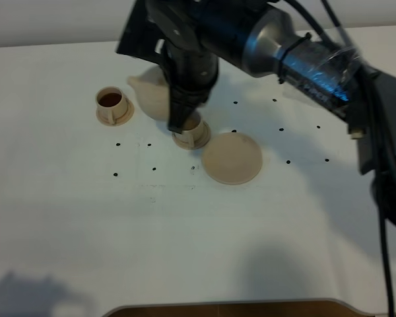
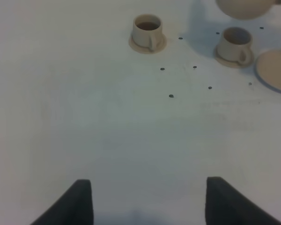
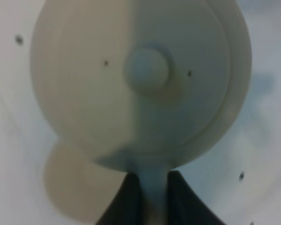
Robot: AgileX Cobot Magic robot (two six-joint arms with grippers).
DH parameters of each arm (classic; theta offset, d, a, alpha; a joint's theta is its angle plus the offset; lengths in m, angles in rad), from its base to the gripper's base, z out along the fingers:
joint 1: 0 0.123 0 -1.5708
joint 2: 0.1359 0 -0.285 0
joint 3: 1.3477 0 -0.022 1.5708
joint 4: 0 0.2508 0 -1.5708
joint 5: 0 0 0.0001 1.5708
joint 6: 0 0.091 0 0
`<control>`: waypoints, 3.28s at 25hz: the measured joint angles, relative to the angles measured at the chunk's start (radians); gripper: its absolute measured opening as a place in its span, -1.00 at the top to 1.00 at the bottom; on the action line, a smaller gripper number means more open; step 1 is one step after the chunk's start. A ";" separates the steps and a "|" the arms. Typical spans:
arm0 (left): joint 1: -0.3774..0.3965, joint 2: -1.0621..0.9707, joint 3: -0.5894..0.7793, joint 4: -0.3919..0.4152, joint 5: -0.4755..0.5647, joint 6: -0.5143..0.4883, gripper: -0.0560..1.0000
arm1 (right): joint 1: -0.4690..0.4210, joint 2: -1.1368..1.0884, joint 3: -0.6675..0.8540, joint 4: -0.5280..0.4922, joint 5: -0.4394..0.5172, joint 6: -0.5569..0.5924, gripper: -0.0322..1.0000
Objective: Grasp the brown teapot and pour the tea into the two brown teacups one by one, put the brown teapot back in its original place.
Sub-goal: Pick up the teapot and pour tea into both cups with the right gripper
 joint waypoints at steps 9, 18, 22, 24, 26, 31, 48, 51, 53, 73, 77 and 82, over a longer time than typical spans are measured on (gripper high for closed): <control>0.000 0.000 0.000 0.000 0.000 0.001 -0.13 | -0.032 -0.161 0.352 -0.096 -0.143 0.023 0.75; 0.000 0.000 0.000 0.000 0.000 0.001 -0.13 | -0.033 -0.175 0.484 -0.327 -0.303 0.027 0.75; 0.000 0.000 0.000 0.000 0.000 0.001 -0.13 | -0.033 -0.167 0.526 -0.438 -0.367 0.027 0.75; 0.000 0.000 0.000 0.000 0.000 0.001 -0.13 | -0.033 -0.147 0.528 -0.478 -0.372 0.027 0.75; 0.000 0.000 0.000 0.000 0.000 0.001 -0.13 | -0.033 -0.124 0.529 -0.516 -0.377 0.027 0.75; 0.000 0.000 0.000 0.000 0.000 0.001 -0.13 | -0.033 -0.081 0.529 -0.574 -0.389 0.028 0.75; 0.000 0.000 0.000 0.000 0.000 0.001 -0.13 | -0.041 -0.040 0.531 -0.710 -0.415 0.028 0.75; 0.000 0.000 0.000 0.000 0.000 0.001 -0.13 | -0.037 -0.040 0.531 -0.748 -0.415 0.032 0.75; 0.000 0.000 0.000 0.000 0.000 0.001 -0.13 | -0.031 -0.038 0.531 -0.764 -0.414 0.033 0.75; 0.000 0.000 0.000 0.000 0.000 0.001 -0.13 | 0.015 -0.012 0.531 -0.930 -0.380 0.041 0.75; 0.000 0.000 0.000 0.000 0.000 0.001 -0.13 | 0.030 -0.012 0.531 -0.960 -0.371 0.042 0.75; 0.000 0.000 0.000 0.000 0.000 0.002 -0.13 | 0.041 -0.012 0.531 -0.992 -0.360 0.042 0.75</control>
